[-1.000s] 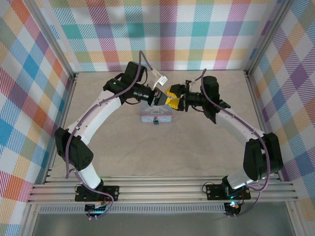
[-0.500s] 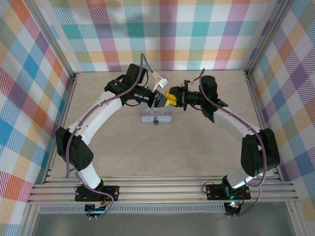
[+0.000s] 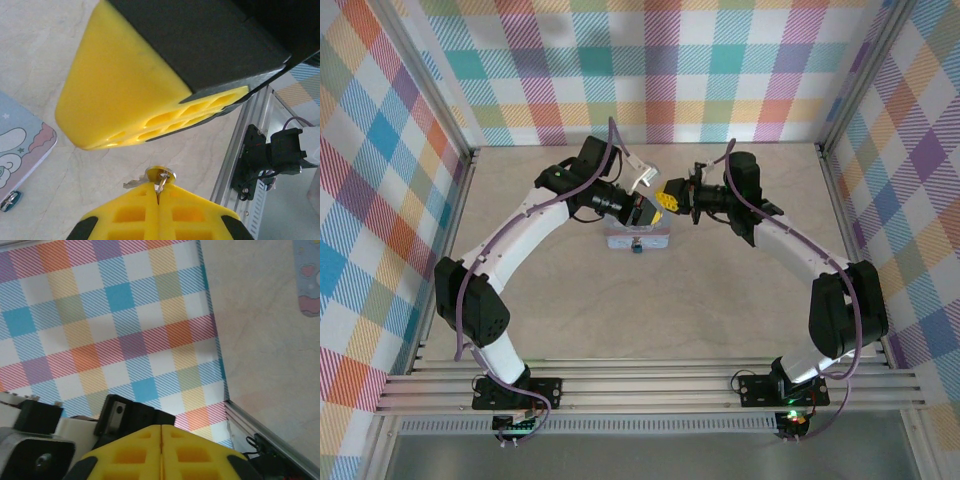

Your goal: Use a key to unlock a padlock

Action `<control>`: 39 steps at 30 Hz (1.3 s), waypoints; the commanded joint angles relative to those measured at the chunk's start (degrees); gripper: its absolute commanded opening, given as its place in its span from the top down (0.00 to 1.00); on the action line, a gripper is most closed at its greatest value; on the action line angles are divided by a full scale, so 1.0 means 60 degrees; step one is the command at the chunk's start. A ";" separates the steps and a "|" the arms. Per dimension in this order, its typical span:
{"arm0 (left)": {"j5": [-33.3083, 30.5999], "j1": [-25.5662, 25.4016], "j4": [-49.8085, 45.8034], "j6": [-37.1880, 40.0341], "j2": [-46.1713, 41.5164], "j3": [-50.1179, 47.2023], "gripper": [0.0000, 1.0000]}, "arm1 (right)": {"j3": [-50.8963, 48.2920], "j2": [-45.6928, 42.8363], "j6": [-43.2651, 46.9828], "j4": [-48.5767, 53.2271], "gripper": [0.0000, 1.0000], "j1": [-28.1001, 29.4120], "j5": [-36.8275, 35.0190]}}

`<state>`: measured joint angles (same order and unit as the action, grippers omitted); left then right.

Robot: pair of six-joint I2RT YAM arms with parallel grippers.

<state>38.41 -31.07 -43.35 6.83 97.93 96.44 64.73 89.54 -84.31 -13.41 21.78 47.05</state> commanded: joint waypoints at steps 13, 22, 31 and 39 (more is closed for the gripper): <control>-0.0348 0.0125 0.1698 -0.0690 -0.0818 -0.0756 1.00 | -0.0037 -0.0265 0.0092 0.0637 0.53 0.0149 0.0081; -0.0777 0.0003 0.2544 -0.0933 -0.0897 -0.1206 1.00 | -0.0196 -0.0366 -0.0202 0.0365 0.51 0.0237 0.0215; -0.0611 -0.0110 0.2101 -0.0790 -0.0803 -0.1453 1.00 | -0.0524 -0.0103 -0.1004 -0.0801 0.68 0.0256 0.0488; -0.0307 -0.0102 0.1548 -0.0770 -0.0736 -0.1594 1.00 | -0.0664 0.0026 -0.1153 -0.1120 0.93 0.0238 0.0612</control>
<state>34.87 -31.38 -31.75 2.13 93.62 87.81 60.64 89.47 -90.30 -16.12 22.79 48.53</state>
